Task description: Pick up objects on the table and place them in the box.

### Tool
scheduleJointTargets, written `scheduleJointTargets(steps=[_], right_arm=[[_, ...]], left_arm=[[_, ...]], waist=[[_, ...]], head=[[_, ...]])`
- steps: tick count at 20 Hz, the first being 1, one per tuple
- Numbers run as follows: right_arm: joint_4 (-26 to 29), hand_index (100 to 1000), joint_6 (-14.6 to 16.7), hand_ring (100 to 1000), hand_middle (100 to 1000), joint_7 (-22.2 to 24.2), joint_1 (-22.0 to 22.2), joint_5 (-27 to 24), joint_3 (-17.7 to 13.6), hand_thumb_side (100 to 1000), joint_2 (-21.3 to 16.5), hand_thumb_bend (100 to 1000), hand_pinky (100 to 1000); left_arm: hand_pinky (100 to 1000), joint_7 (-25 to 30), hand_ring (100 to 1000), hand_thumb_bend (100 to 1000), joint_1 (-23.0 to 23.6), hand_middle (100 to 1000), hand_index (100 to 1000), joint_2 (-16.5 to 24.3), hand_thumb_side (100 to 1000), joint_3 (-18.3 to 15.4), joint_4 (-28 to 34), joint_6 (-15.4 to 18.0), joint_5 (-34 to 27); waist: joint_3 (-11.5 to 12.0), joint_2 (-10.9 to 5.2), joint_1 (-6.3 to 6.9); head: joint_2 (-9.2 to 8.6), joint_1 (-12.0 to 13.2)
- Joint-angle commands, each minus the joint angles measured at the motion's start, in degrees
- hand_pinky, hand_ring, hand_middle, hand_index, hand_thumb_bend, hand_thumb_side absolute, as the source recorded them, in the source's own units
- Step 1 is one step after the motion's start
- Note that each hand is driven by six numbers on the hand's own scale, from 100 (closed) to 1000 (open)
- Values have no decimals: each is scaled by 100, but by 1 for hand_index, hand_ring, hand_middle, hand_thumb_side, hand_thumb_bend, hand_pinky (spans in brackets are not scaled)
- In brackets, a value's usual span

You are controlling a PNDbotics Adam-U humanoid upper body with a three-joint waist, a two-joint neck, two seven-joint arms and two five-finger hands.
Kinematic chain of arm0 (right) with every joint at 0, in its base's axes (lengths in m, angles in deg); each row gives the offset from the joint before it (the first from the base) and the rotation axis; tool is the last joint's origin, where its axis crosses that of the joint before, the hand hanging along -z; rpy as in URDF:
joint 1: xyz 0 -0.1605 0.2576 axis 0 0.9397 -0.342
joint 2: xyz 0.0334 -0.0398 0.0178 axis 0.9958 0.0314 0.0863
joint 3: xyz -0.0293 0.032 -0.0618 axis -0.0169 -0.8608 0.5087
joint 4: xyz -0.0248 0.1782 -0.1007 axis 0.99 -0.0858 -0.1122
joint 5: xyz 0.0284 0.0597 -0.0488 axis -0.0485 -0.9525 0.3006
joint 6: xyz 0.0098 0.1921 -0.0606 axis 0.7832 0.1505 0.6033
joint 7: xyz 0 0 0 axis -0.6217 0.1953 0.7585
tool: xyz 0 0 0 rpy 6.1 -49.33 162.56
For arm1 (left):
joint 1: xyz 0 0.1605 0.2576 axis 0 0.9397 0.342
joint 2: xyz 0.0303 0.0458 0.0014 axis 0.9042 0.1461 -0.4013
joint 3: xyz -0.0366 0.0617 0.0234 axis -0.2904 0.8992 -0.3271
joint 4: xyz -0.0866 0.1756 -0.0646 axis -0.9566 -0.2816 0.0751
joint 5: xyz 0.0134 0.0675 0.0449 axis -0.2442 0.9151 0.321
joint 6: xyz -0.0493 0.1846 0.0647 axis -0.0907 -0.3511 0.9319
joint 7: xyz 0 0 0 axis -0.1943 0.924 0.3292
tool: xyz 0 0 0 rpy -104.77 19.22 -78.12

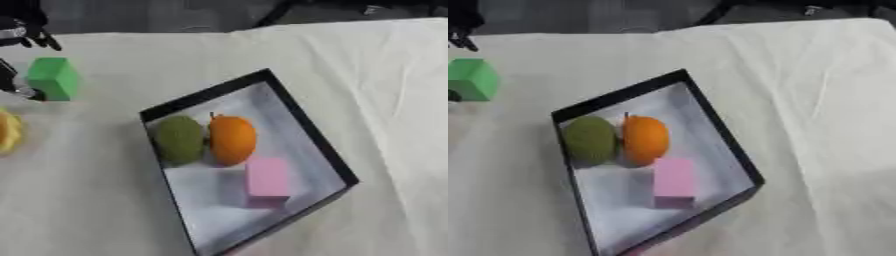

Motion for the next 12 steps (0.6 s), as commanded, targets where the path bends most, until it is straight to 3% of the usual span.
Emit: scheduleJointTargets(steps=[1,12], right_arm=[[14,816,53,884,797,15,-41,36,-43,631,-116,100,825],[-70,815,99,882,796,-11,-92,197,-30,641,1,100,824]], left_arm=[[852,-56,877,636,-128,820,839,172,100,-115,-28,-39,73],[849,-148,873,645,-116,819,833,205,100,-205,-108,-124,363]], waist=[[-31,13,-62],[-50,156,-65]], head=[[-125,76],[-201,196]])
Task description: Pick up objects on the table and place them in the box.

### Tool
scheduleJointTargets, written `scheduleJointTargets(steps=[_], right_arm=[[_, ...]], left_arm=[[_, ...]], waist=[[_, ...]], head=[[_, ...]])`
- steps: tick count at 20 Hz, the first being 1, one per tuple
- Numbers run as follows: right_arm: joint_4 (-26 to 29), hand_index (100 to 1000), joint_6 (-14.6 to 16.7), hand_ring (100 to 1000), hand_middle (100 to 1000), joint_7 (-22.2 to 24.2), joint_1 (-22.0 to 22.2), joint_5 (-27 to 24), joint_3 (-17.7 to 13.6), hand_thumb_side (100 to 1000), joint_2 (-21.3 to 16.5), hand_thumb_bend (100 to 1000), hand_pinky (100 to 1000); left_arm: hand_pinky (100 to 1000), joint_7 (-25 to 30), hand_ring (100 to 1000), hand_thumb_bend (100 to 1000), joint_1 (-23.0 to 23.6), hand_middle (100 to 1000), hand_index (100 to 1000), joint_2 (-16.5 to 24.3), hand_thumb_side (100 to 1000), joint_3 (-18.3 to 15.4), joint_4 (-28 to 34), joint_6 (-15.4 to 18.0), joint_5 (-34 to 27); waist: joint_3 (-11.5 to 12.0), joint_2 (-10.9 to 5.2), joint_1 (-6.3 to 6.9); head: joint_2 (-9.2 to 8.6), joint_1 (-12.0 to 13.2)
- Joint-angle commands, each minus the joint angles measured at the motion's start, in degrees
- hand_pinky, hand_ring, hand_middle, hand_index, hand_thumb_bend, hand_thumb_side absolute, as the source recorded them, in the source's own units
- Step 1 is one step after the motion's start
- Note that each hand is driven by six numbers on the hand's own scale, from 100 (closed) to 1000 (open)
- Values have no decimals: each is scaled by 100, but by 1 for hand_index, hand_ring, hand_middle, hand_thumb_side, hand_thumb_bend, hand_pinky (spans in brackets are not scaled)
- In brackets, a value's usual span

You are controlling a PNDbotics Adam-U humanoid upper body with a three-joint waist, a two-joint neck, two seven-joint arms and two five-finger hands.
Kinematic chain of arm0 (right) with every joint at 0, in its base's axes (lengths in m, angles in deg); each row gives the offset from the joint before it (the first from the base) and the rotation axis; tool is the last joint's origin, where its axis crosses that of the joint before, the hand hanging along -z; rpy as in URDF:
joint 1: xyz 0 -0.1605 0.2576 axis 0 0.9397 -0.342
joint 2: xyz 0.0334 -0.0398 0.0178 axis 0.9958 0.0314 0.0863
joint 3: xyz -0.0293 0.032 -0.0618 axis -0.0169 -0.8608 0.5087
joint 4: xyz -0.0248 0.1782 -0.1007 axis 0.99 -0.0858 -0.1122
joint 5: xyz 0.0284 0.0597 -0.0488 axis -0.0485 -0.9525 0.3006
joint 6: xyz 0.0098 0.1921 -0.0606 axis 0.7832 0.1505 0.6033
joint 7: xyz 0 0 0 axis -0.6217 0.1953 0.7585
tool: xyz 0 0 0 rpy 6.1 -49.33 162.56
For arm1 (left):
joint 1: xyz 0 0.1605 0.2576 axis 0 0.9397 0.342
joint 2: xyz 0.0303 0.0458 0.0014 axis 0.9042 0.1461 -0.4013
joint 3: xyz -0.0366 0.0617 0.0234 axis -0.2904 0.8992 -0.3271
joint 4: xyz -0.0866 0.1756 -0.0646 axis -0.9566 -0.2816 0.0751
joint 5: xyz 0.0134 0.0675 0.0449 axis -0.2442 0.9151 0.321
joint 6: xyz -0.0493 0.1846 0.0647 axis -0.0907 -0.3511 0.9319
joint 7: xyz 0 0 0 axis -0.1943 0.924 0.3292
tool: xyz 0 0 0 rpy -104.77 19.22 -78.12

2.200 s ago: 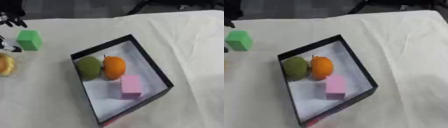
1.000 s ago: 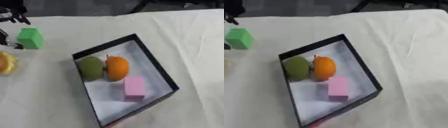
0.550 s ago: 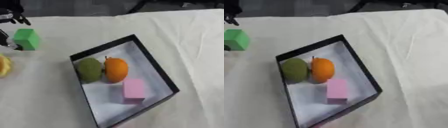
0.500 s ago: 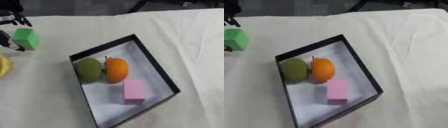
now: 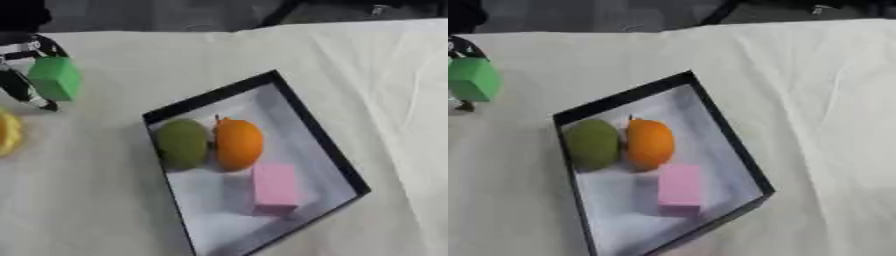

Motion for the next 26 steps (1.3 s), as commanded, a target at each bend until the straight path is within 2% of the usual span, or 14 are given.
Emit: scheduleJointTargets(steps=[1,5,7,10,16,22,26], right_arm=[[-1,815,18,882,796,-9,-17,69,-27,641,-136,100,824],[-19,814,17,882,796,-7,-14,104,-19,644,-116,100,824],[-32,814,19,882,796,-5,-9,120,-17,647,-101,100,824],[-48,814,17,883,796,1,-12,142,-14,648,-82,100,824],[-72,815,27,883,796,5,-15,162,-12,650,-68,100,824],[-104,814,-4,882,796,23,-12,140,2,648,-117,100,823],[-105,815,-29,882,796,17,79,71,-9,638,-205,100,824]], left_arm=[[848,-51,872,641,-124,817,831,205,100,-61,74,17,95],[830,-40,846,584,-141,797,813,201,100,-59,42,23,317],[786,-72,807,488,-149,756,798,184,100,-83,24,27,377],[716,-276,735,345,-149,651,722,156,100,-116,7,58,328],[617,-895,615,216,-132,535,609,133,100,-94,-14,179,254],[594,-1228,592,237,-146,509,575,130,100,-45,36,226,290],[589,-1224,589,277,-187,507,567,127,100,120,482,410,37]], waist=[[-5,8,-64],[-36,9,-57],[-53,10,-54],[-71,15,-56],[-72,21,-65],[-10,-52,-75],[78,-224,-81]], head=[[-84,27],[-84,20],[-92,21],[-102,15],[-81,1],[17,-59],[178,-180]])
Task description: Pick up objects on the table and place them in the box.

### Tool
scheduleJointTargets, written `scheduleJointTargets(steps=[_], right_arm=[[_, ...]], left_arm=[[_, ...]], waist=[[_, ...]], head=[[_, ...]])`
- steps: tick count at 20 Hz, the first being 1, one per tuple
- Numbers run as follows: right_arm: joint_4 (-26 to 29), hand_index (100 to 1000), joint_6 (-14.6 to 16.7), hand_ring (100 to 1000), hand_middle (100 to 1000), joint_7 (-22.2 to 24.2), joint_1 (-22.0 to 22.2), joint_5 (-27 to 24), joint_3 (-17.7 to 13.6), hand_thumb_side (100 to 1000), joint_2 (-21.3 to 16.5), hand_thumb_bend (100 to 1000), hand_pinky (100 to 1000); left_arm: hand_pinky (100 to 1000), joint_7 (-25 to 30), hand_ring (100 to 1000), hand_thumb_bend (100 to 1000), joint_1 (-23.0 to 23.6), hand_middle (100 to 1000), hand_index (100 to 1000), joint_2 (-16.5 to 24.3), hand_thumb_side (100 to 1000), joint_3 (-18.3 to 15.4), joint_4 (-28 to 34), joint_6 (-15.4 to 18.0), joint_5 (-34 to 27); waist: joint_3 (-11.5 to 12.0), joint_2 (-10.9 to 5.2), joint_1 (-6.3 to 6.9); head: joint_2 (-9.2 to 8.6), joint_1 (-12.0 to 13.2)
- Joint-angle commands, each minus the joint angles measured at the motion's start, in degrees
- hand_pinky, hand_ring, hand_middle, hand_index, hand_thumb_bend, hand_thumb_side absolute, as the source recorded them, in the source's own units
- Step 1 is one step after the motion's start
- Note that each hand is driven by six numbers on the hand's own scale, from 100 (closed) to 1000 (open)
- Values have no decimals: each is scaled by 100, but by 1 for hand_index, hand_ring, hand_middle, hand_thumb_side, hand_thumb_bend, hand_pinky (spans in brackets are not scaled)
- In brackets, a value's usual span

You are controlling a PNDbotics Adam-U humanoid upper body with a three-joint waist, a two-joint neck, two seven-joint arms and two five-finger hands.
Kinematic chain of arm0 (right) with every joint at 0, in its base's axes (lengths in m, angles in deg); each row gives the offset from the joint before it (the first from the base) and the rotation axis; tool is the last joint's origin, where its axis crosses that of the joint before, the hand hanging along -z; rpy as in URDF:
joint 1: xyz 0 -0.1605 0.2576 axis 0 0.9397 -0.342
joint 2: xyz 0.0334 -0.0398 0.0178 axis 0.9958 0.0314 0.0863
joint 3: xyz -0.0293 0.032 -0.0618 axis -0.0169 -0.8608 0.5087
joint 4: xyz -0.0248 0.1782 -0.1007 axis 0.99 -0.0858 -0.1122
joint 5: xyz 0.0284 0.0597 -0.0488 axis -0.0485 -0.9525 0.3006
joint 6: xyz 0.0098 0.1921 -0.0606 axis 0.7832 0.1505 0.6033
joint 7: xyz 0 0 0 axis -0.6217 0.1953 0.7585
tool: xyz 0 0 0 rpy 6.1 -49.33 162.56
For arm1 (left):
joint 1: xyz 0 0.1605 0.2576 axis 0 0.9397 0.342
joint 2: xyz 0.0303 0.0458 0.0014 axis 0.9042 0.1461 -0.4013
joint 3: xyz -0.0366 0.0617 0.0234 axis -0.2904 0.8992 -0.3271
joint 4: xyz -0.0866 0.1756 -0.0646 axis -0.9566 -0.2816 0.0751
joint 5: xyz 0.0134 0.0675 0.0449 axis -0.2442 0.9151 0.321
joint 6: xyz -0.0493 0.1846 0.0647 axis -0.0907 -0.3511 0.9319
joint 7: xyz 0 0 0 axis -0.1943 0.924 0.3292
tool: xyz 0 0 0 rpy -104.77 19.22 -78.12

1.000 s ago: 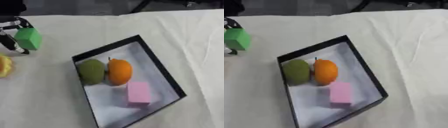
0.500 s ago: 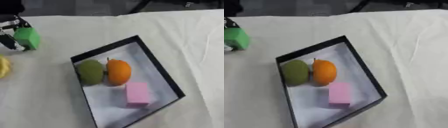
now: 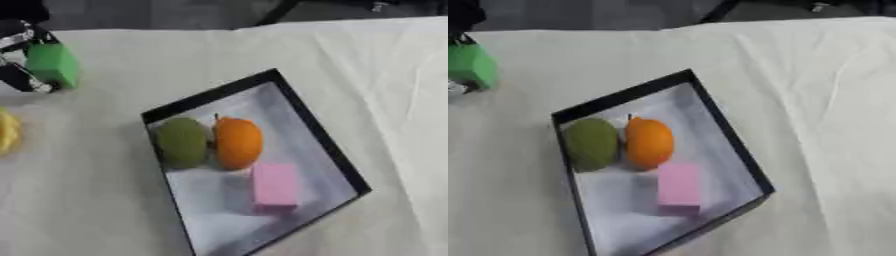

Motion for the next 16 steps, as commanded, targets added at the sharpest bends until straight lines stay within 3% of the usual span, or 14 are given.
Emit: scheduleJointTargets(steps=[1,7,8,10,12,16], right_arm=[[34,815,-31,882,796,-11,75,-83,-45,636,-301,100,824],[57,816,-181,882,797,6,65,-318,16,615,-682,100,824],[54,816,-214,882,799,12,42,-370,33,653,-760,100,825],[57,817,-277,882,801,34,-12,-482,75,606,-917,100,826],[55,817,-333,882,802,51,-63,-592,112,640,-1048,100,826],[47,818,-391,883,803,49,-96,-785,133,590,-1258,100,828]], left_arm=[[590,18,588,285,-176,507,566,108,100,170,544,169,-295],[596,550,587,295,-291,507,564,-263,100,807,1678,353,-1276],[595,659,587,282,-301,505,563,-353,100,899,1831,350,-1439],[595,886,586,296,-319,505,563,-554,100,1076,2100,330,-1730],[593,1085,584,293,-325,504,562,-747,100,1211,2298,280,-1945],[597,1380,585,315,-321,505,565,-1166,100,1523,2648,269,-2176]], waist=[[48,-301,-79],[187,-685,-27],[202,-743,-17],[223,-859,0],[235,-959,12],[276,-1120,31]], head=[[135,-119],[389,-305],[418,-321],[476,-366],[520,-436],[605,-571]])
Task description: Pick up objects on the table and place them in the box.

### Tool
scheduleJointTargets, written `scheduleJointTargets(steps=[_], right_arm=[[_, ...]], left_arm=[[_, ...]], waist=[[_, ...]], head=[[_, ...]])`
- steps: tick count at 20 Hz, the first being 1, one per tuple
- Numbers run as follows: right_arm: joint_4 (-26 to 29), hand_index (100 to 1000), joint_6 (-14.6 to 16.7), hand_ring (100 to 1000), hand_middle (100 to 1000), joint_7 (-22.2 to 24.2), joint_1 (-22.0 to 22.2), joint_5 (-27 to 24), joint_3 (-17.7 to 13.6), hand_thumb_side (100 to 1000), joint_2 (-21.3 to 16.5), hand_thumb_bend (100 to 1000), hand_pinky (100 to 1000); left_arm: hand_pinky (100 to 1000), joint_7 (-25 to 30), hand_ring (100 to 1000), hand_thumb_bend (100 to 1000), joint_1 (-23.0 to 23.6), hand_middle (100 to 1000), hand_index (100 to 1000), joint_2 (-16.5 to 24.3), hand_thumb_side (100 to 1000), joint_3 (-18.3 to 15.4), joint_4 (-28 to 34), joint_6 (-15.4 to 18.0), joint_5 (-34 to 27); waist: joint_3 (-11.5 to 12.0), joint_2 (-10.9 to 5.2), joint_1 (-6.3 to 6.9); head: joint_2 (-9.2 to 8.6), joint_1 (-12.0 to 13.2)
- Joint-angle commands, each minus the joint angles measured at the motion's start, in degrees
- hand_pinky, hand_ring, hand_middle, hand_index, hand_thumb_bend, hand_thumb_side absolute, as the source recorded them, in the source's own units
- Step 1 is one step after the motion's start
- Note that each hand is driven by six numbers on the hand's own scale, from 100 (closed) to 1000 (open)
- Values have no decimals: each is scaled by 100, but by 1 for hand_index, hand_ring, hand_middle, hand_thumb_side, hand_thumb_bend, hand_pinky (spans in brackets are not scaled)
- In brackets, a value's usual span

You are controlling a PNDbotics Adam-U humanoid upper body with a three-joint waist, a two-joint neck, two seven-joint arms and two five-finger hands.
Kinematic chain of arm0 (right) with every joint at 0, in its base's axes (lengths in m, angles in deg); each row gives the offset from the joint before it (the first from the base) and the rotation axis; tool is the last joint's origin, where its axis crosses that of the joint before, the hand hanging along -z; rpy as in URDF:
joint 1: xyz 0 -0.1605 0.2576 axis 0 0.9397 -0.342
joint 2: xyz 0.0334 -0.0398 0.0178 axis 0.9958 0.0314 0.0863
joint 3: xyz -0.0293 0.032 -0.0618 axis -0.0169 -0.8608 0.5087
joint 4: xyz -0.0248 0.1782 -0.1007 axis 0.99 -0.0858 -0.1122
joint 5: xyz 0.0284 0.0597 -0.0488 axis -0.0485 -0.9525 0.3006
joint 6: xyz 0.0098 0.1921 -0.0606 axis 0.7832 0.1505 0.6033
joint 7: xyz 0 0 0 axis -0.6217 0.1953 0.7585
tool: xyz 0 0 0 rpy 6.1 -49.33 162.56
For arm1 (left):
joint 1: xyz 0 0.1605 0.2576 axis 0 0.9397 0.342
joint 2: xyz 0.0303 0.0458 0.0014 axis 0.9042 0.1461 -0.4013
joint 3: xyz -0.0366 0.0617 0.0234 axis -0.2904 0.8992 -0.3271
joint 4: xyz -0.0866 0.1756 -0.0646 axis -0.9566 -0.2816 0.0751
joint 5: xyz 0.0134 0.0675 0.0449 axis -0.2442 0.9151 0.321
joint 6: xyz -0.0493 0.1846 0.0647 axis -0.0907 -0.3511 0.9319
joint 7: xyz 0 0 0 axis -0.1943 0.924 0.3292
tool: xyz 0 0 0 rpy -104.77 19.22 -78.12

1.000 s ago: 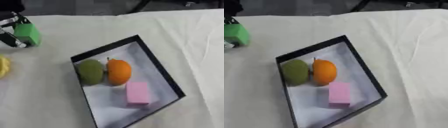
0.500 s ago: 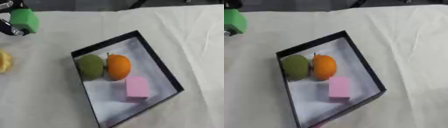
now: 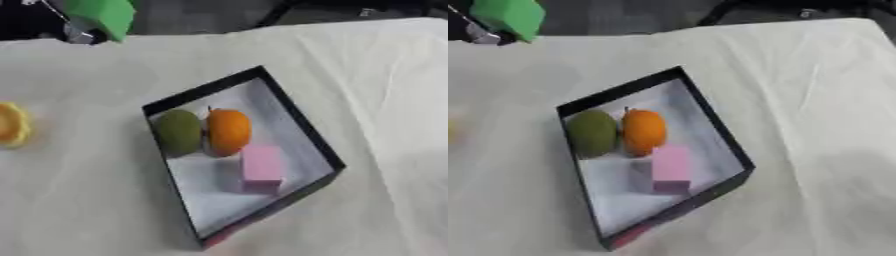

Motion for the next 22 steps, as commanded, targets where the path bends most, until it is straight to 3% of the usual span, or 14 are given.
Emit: scheduleJointTargets(steps=[1,6,10,16,20,22], right_arm=[[41,818,-38,883,803,-9,-20,-170,-40,587,-441,100,828],[-25,819,-6,882,804,-69,-12,-367,-55,580,-694,100,829],[-85,819,61,882,804,-109,-3,-470,-68,577,-826,100,829],[-175,819,44,882,804,-73,-34,-418,-60,584,-776,100,829],[-185,819,29,882,805,-76,-35,-382,-88,584,-746,100,829],[-188,819,24,882,805,-81,-26,-363,-100,585,-730,100,829]], left_arm=[[598,261,585,325,-148,505,565,-246,100,235,396,64,-190],[600,585,586,336,-67,506,569,-719,100,755,717,160,-236],[601,788,587,322,8,506,571,-1008,100,1010,434,245,-32],[589,667,586,255,163,508,571,-1630,100,994,-167,432,386],[614,403,601,288,248,522,591,-1835,100,953,-458,388,676],[662,310,634,334,269,563,642,-1865,100,959,-535,362,808]], waist=[[23,-210,31],[79,-310,54],[68,-327,69],[1,-285,89],[-27,-265,114],[-32,-264,123]], head=[[75,-85],[175,-79],[214,-46],[192,43],[192,67],[200,65]])
